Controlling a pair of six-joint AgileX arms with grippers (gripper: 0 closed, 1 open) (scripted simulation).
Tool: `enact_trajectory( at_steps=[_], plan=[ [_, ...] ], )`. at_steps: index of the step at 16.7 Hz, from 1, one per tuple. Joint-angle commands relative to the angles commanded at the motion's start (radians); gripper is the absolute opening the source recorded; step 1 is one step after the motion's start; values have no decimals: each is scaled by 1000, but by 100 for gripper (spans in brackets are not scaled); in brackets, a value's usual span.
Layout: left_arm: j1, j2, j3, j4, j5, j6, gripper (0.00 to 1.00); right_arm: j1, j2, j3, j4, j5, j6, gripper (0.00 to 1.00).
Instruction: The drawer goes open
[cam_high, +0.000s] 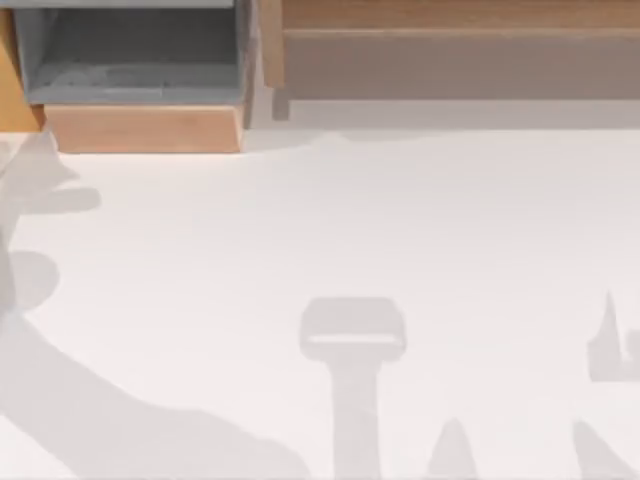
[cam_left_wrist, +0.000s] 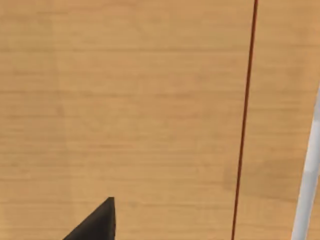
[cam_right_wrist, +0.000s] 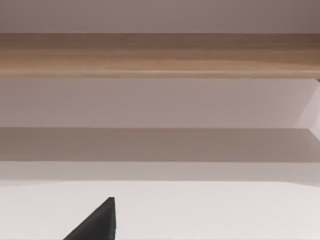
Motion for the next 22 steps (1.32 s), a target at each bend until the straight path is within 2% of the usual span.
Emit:
enact_trajectory(
  at_steps=[7,20,22],
  plan=[
    [-12,31,64,-33,-12,-1,100,0,0,0,0,0,0,100],
    [-12,31,64,-33,-12,-1,2,0,0,0,0,0,0,100],
    [-12,31,64,-33,-12,-1,0,0,0,0,0,0,0,100]
  ],
)
